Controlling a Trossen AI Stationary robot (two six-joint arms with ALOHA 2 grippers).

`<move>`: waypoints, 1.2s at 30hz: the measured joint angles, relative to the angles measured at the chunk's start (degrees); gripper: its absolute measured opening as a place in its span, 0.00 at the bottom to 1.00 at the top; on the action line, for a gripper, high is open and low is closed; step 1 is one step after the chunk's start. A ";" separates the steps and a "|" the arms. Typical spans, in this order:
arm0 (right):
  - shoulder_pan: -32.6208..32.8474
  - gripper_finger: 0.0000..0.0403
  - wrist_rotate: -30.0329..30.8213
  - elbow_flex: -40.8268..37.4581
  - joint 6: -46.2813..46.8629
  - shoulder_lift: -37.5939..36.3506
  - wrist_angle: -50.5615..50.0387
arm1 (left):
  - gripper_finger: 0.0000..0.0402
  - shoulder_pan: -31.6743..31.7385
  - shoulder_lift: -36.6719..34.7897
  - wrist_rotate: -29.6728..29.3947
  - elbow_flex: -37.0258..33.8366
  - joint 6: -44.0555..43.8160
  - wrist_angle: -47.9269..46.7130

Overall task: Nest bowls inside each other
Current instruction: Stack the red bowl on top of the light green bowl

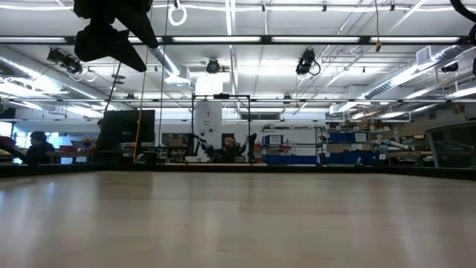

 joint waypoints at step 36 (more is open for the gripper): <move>-26.75 0.05 36.63 14.24 -7.07 5.95 -5.02 | 0.58 9.70 14.85 1.33 1.16 21.15 32.46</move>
